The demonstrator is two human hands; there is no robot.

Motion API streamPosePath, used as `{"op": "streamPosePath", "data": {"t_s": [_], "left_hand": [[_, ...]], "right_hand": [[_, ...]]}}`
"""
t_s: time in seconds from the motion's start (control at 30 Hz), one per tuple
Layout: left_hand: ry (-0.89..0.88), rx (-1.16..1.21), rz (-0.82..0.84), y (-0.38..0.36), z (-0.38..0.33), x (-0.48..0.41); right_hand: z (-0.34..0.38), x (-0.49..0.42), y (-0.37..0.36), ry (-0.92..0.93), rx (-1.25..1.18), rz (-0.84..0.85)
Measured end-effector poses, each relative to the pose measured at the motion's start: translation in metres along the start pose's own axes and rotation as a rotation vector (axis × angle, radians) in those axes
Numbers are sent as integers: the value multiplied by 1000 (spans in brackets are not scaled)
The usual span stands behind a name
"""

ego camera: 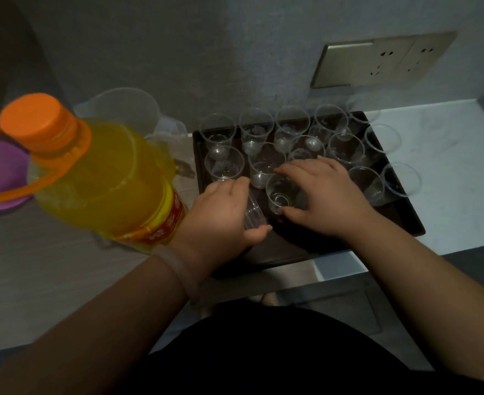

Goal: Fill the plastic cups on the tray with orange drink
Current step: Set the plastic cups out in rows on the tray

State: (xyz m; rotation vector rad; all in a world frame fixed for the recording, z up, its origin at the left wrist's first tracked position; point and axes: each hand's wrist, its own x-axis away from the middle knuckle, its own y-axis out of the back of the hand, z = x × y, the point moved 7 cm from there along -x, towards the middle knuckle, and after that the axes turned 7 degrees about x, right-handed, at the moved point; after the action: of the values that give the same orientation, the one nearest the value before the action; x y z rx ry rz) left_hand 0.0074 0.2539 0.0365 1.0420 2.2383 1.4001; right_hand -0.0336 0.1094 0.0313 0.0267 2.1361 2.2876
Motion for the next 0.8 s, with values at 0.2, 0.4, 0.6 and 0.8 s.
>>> {"op": "streamPosePath", "data": {"t_s": [0.2,0.4,0.6,0.8], "left_hand": [[-22,11,-6,1,1,0],[-30,19,7,0,1,-1],[-37,32,38,-1,0,-4],[-13,108,31,-1,4,0]], "right_hand": [[1,-1,-2,-22,-40,-23],[1,0,-6,-44,-45,-1],[1,2,-6,-61,-60,-15],[2,9,7,-113,-198,-175]]}}
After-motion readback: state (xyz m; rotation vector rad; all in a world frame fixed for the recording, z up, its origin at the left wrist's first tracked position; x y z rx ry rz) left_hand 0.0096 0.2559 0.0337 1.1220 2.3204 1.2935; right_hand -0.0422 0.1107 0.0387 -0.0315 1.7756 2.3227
